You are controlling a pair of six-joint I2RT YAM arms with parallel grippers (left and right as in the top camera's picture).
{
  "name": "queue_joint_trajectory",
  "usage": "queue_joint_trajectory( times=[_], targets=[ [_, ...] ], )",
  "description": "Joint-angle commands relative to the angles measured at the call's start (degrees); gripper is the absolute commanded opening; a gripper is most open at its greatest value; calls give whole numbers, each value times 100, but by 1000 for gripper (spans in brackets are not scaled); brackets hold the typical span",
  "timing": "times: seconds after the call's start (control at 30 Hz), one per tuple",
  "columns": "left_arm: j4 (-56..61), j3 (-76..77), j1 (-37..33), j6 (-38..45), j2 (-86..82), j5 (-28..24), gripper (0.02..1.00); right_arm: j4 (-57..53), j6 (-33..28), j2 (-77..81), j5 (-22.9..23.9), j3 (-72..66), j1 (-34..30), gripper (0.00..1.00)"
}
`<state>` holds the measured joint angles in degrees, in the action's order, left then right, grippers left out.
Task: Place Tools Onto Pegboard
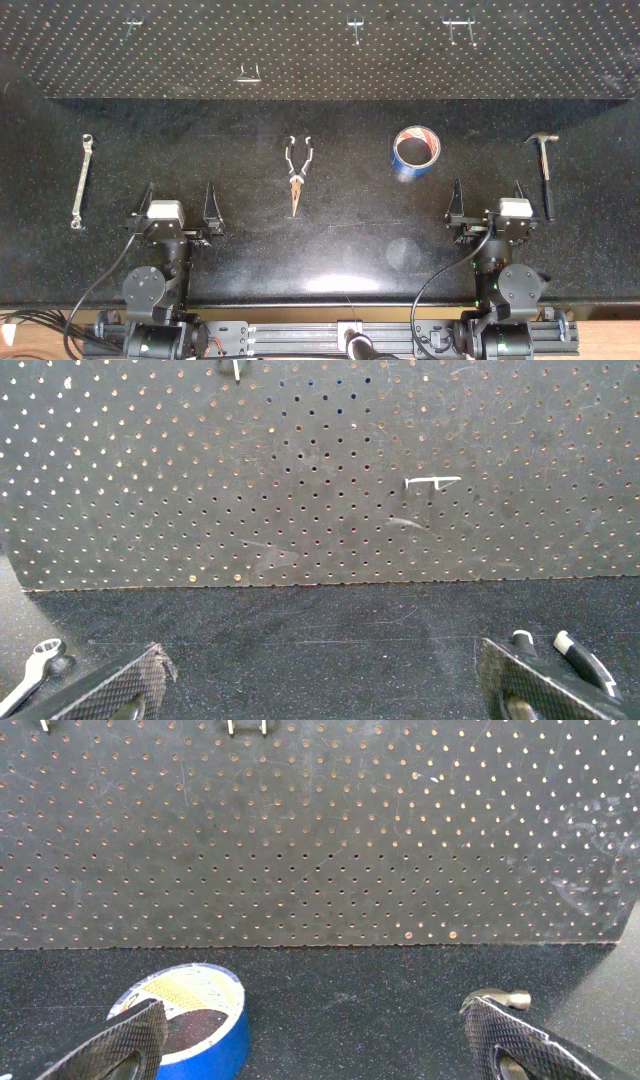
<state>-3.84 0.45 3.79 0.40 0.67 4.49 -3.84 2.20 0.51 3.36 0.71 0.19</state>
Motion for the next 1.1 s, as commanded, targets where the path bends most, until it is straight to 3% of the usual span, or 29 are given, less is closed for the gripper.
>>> queue_joint_trajectory(
  times=[0.03, 0.07, 0.13, 0.2, 0.27, 0.3, 0.33, 0.4, 0.5, 0.6, 0.67, 0.8, 0.83, 1.1],
  targets=[
    [-479, 201, -7, -299, -15, -92, 993, 9, -101, -46, 52, -44, 39, 976],
    [-1233, 588, -50, -739, 98, -273, 993, 9, -101, -46, 52, -44, 39, 976],
    [-4647, 2994, -772, -1287, 1665, -1346, 993, 9, -101, -46, 52, -44, 39, 976],
    [-6052, 4424, -1169, -1307, 2704, -1421, 993, 9, -101, -46, 52, -44, 39, 976],
    [-6861, 5812, -1451, -1051, 4009, -970, 996, 9, -101, -46, 52, -44, 39, 976],
    [-7217, 6411, -1561, -509, 4787, -750, 993, 9, -101, -46, 52, -44, 39, 976],
    [-7499, 6811, -1683, 616, 5650, -750, 993, 9, -101, -46, 52, -44, 39, 976],
    [-7512, 6867, -2031, 2149, 6288, -750, 993, 9, -101, -46, 52, -44, 39, 976],
    [-7458, 6867, -3309, 2970, 7215, -664, 993, 9, -101, -46, 52, -44, 39, 974],
    [-6808, 7278, -4253, 3388, 8651, -997, 993, 9, -101, -46, 52, -44, 39, 976],
    [-6704, 7770, -4321, 3915, 9416, -946, 993, 9, -101, -46, 52, -44, 39, 976],
    [-6537, 8164, -4787, 3947, 10284, -778, 993, 9, -101, -46, 52, -44, 39, 976],
    [-6343, 8164, -4763, 3945, 10443, -505, 993, 9, -101, -46, 52, -44, 39, 974],
    [-5650, 8157, -4503, 4127, 11101, -361, 993, 9, -101, -46, 52, -44, 39, 976]
  ],
)
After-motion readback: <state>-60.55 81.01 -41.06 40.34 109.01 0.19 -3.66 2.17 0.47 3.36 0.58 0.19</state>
